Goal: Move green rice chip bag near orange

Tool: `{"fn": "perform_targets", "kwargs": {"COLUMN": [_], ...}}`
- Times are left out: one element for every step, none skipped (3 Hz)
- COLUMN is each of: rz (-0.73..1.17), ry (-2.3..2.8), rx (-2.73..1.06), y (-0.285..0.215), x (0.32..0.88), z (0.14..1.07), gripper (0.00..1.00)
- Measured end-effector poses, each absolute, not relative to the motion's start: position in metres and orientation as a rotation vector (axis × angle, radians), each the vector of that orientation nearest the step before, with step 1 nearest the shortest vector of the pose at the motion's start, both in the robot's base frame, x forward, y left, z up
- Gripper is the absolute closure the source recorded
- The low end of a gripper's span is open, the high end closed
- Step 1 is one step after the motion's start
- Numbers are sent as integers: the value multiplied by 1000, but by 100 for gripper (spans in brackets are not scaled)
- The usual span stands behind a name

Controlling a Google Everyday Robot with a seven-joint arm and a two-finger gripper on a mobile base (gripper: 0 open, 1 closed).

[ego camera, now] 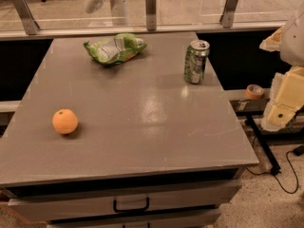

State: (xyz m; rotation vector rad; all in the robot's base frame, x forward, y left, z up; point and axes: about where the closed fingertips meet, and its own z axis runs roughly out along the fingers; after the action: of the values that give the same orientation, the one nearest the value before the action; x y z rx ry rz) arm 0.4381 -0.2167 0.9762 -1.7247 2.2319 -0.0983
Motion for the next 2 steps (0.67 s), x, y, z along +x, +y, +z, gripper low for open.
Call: {"fn": "perform_targets", "kwargs": {"rz": [-98, -105], "ry": [2232, 2168], "rx": [-1725, -1765], "y": [-217, -206], "x": [438, 445], "z": [976, 981], "gripper": [0, 0]}}
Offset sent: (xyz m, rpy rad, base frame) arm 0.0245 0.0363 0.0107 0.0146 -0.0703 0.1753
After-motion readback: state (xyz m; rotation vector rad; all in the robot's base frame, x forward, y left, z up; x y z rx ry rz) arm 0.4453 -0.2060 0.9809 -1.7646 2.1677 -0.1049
